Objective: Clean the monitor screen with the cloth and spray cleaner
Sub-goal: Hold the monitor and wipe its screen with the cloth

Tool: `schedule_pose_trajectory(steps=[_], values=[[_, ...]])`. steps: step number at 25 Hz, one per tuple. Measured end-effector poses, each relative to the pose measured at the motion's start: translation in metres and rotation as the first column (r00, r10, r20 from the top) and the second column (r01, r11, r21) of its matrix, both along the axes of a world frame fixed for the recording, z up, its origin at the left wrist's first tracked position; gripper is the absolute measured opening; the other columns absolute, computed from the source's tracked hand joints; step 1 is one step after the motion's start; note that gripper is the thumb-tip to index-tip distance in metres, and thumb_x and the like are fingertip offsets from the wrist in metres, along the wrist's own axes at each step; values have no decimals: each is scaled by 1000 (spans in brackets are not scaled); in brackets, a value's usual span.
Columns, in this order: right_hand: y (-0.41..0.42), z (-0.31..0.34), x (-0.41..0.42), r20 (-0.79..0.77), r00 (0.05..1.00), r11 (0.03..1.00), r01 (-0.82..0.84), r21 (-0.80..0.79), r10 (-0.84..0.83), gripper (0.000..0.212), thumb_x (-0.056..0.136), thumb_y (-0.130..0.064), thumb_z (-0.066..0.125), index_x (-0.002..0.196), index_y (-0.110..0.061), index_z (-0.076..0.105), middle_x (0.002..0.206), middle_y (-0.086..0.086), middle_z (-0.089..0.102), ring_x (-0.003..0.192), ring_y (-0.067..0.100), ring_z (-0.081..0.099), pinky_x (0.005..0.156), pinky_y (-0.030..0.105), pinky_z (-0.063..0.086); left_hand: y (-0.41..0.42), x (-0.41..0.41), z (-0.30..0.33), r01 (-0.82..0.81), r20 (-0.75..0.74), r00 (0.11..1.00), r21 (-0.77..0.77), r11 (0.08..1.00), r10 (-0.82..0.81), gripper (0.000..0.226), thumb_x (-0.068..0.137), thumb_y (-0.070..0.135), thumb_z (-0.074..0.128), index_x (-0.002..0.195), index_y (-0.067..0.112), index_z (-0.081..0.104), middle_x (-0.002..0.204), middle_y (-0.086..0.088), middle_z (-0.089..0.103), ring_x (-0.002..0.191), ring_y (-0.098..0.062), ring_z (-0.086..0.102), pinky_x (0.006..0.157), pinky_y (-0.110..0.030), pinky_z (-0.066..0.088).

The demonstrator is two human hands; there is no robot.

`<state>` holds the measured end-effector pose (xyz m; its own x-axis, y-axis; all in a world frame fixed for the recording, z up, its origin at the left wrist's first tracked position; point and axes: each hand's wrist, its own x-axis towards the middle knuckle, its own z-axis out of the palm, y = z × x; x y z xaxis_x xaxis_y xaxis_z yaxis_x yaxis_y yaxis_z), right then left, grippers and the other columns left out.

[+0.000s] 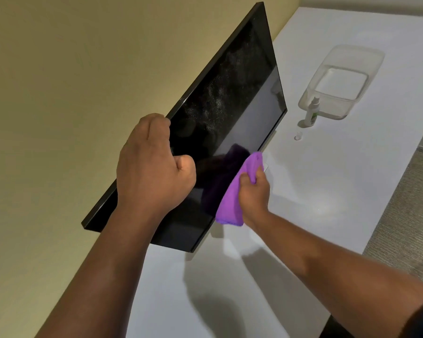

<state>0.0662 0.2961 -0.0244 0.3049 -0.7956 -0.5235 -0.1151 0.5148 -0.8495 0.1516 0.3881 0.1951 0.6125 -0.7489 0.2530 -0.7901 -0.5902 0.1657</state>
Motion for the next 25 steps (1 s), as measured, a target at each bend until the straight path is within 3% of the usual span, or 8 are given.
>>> schedule_pose_trajectory(steps=[4,7,11,14,16,20,23,25], values=[[-8,35,23,73,997,974,-2,-225,19,42,99,-36,53,140,-29,51,96,-15,60,88,13,63,59,14,50,-4,2,-2,-16,-59,998,-13,1000,15,52,75,23,57,125,9,48,112,-3,55,86,-25,56,69,-38,45],[37,23,4,47,980,924,-167,-345,195,49,99,-37,55,144,-45,39,98,-21,59,87,9,62,65,17,54,-5,4,0,-75,-128,990,-75,994,65,57,74,30,53,128,13,49,112,0,61,87,-21,58,71,-33,41],[6,-10,-16,-112,971,968,-224,-112,211,53,106,-26,50,156,-25,31,121,4,58,104,24,64,76,32,56,-4,3,-1,-99,-162,983,-76,992,86,59,74,32,52,131,17,48,105,-3,65,68,-15,53,60,-29,36],[-22,18,11,-15,993,976,-120,-183,119,61,104,-30,51,159,-28,24,109,-18,54,94,11,62,68,20,50,-6,3,-3,-107,-153,984,-83,991,93,58,74,33,52,129,17,47,93,1,58,61,-7,47,55,-27,32],[0,34,21,80,979,931,-154,-330,190,68,102,-37,50,160,-36,14,107,-27,50,92,3,61,69,18,52,-6,2,-2,-111,-151,984,-77,991,99,58,73,33,52,129,17,47,94,0,59,62,-10,47,57,-28,32],[30,5,-12,-11,923,805,-343,-484,386,58,105,-22,48,159,-21,27,106,-2,58,81,7,59,70,23,46,-5,1,-2,-104,-141,985,-59,993,95,58,74,32,53,130,17,47,106,-6,66,64,-5,49,56,-23,32],[-8,2,-5,-199,941,864,-333,-377,276,67,106,-19,47,163,-24,12,115,12,61,79,10,59,70,21,45,-5,2,-3,-110,-139,985,-59,992,101,58,73,32,53,129,17,47,103,-7,66,62,-4,47,55,-22,31],[-15,17,10,-156,961,867,-272,-418,227,69,105,-27,46,162,-29,8,108,7,62,79,12,61,63,19,44,-6,2,-4,-116,-133,985,-65,991,107,59,73,33,52,129,17,47,97,-7,63,59,-6,44,55,-25,30]])
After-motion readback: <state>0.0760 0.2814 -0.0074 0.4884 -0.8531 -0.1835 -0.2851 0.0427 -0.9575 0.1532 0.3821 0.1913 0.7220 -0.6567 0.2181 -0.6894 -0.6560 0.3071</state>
